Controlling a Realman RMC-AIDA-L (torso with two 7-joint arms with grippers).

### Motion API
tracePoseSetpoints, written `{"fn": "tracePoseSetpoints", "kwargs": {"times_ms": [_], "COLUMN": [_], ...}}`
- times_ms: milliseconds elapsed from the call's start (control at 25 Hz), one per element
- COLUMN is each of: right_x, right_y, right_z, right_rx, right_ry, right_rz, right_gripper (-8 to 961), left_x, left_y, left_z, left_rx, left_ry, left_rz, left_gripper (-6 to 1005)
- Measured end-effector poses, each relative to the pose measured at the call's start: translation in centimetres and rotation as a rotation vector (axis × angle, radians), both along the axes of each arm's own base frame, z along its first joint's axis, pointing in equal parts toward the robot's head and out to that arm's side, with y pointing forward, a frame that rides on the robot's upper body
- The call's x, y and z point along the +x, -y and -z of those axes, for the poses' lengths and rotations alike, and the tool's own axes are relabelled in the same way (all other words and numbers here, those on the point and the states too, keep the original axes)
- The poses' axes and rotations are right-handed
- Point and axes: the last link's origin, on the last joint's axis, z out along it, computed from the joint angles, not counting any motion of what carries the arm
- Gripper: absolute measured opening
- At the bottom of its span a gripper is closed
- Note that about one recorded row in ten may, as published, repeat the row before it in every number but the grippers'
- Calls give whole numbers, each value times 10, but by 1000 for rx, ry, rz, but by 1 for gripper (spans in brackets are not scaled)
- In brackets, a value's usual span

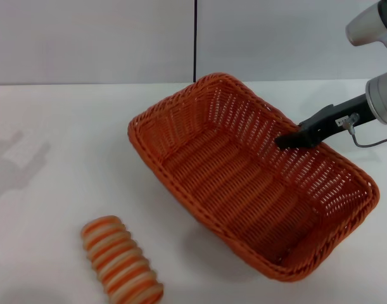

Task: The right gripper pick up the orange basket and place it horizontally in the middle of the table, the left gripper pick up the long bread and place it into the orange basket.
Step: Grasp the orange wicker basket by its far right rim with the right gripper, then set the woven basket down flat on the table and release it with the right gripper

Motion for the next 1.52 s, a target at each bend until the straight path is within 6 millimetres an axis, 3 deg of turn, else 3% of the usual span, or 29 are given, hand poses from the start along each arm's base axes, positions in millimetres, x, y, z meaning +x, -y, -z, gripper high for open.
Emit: {"fn": "tracePoseSetpoints", "kwargs": {"times_ms": [320, 480, 680, 920, 1000, 1120, 1200, 1520], "right_x": [-27, -51, -68, -73, -74, -76, -77, -84], "right_y": [-1, -4, -7, -7, -6, -8, -9, -6], "right_z": [-12, -23, -22, -15, -12, -10, -10, 5], "right_rx": [-64, -86, -128, -171, -177, -165, -154, -179], "right_ry": [93, 121, 156, 204, 221, 240, 249, 329], "right_rz": [-230, -441, -612, -760, -805, -866, -907, -1046], "right_gripper": [155, 153, 152, 150, 149, 151, 153, 158], "left_x": [0, -4, -8, -10, -17, -17, -21, -22], "left_y": [2, 10, 29, 36, 54, 54, 68, 75], "left_z": [0, 5, 7, 7, 6, 6, 8, 8], "left_rx": [3, 21, 76, 95, 134, 134, 140, 147], "left_ry": [-5, -16, -5, 2, 13, 13, 28, 41], "left_rz": [4, 0, -2, -8, -42, -42, -68, -75], "left_gripper": [708, 709, 709, 709, 709, 709, 709, 709]}}
